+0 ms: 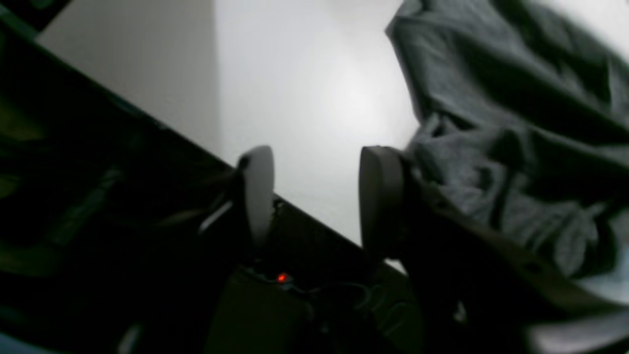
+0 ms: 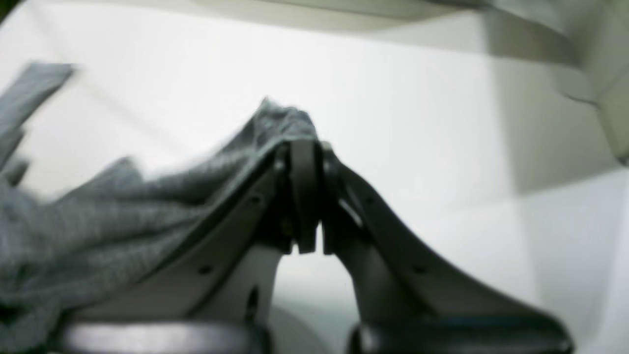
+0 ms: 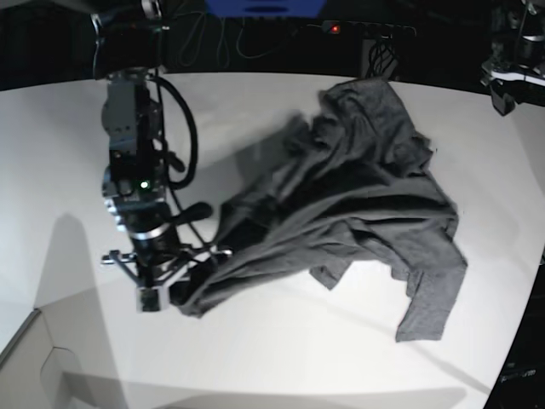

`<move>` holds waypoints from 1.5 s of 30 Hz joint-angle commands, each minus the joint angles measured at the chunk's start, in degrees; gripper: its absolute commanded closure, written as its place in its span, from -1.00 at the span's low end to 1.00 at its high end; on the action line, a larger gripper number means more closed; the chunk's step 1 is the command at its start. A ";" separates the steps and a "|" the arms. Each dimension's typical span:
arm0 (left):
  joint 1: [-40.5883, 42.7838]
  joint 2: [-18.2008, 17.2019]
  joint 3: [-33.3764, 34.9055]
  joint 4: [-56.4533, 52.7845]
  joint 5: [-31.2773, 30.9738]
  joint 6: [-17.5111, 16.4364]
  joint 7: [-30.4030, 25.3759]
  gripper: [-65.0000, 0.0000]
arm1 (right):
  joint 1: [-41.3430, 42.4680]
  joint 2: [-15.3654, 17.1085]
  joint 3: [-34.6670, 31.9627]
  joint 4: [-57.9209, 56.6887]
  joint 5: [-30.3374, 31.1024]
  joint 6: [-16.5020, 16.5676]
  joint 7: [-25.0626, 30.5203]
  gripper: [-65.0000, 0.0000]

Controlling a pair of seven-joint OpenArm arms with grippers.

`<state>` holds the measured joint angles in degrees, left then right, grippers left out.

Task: Layout the t-shirt on the table in an organized manner, then fold the t-shirt properly
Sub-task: 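Drag the grasped shirt edge with the right gripper away from the heap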

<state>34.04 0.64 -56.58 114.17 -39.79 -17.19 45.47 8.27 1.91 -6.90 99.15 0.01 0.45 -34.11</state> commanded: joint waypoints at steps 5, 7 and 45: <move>0.29 -0.69 -0.35 1.13 -4.47 -0.26 -1.03 0.13 | 3.64 0.15 3.60 -4.69 0.30 0.30 1.01 1.00; 0.29 -0.86 -0.35 1.13 -5.62 -0.26 -1.03 0.12 | 4.61 0.15 5.27 -4.34 0.30 0.30 1.01 1.00; -54.31 -8.78 14.16 -47.58 13.64 0.36 -3.14 0.12 | -7.88 -0.64 9.49 17.20 0.21 6.54 -3.21 1.00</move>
<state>-18.90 -7.31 -42.46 65.49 -24.99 -16.32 43.90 -0.49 1.04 2.50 115.37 0.05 6.85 -38.98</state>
